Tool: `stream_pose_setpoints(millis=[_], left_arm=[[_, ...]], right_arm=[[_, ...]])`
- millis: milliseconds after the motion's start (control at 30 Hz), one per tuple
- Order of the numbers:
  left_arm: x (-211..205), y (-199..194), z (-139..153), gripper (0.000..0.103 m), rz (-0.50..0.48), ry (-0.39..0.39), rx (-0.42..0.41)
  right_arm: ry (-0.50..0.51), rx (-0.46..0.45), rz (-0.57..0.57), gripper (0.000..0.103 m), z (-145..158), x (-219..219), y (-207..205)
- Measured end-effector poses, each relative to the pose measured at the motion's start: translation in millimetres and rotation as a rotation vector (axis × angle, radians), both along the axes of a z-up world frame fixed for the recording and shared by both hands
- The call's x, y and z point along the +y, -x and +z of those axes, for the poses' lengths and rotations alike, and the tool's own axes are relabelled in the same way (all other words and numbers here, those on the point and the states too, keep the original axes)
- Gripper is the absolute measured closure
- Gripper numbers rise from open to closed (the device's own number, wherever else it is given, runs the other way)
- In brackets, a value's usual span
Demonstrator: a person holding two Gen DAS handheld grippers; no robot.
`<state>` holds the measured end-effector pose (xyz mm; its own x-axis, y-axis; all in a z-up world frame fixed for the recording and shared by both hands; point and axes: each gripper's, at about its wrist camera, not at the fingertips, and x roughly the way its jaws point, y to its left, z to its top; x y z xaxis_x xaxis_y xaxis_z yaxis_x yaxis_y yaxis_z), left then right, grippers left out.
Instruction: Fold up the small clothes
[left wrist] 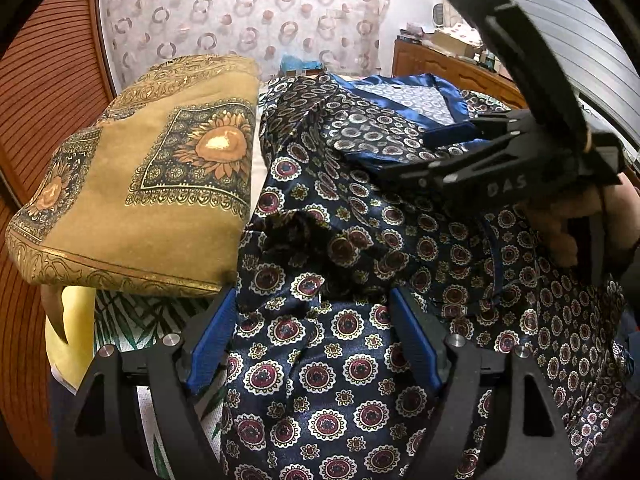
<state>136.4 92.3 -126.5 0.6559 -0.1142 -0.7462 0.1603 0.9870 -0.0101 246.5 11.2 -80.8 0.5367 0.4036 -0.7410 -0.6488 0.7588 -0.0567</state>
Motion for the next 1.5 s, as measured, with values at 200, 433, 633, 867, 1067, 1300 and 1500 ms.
stream_pose_setpoints(millis=[200,433,633,867,1067,1300,1500], left_arm=[[0.1,0.5,-0.2,0.025,0.0,0.0,0.0],[0.1,0.6,0.0,0.025,0.002,-0.002,-0.002],[0.0,0.6,-0.1,0.025,0.002,-0.002,-0.002],[-0.5,1.0,0.1,0.025,0.003,-0.001,-0.002],[-3.5,11.2,8.2,0.025,0.004,-0.039,-0.069],[-16.6,26.7,39.7,0.025,0.056,0.018,-0.147],[-54.5,25.6,61.6,0.025,-0.025,0.056,-0.15]], right_arm=[[0.041,-0.069,-0.166,0.009,9.4,-42.5,-7.2],[-0.084,-0.109,-0.189,0.009,29.4,-136.5,26.5],[-0.145,-0.147,-0.246,0.011,26.7,-224.0,79.0],[-0.179,-0.128,-0.428,0.012,7.8,-325.9,111.2],[-0.239,-0.096,-0.554,0.014,3.9,-383.3,120.4],[-0.309,-0.01,-0.625,0.015,-5.3,-412.7,104.2],[-0.362,0.077,-0.635,0.027,-9.9,-439.2,98.0]])
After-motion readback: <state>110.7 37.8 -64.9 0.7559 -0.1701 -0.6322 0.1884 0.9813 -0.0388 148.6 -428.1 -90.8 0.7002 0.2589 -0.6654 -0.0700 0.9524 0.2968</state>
